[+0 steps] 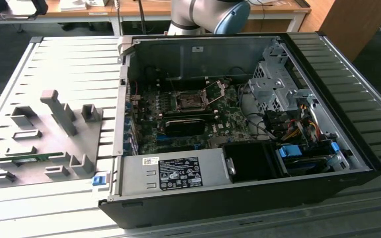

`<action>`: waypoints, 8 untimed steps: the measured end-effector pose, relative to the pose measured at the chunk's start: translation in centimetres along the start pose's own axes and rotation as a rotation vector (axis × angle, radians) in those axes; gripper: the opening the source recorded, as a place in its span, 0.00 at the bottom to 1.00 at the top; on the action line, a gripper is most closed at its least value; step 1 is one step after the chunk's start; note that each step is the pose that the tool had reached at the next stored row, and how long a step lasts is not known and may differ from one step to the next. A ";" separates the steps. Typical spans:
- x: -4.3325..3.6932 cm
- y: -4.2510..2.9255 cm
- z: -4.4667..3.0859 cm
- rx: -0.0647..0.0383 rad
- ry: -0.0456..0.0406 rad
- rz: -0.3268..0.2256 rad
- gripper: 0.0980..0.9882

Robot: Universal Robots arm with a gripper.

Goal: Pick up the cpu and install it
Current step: 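Pick up the cpu and move it towards the insertion slot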

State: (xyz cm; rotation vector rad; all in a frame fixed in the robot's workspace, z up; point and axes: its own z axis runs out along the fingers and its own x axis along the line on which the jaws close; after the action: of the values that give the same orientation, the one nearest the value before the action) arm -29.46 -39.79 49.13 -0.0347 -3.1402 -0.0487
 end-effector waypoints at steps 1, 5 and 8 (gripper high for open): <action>-0.14 0.00 0.01 0.000 0.0000 0.000 0.50; -0.75 0.02 0.06 0.000 0.0000 0.000 0.50; -1.23 0.02 0.12 0.000 0.0000 0.000 0.50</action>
State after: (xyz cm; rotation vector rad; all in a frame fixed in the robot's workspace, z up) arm -28.23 -39.79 49.01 -0.0348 -3.1402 -0.0486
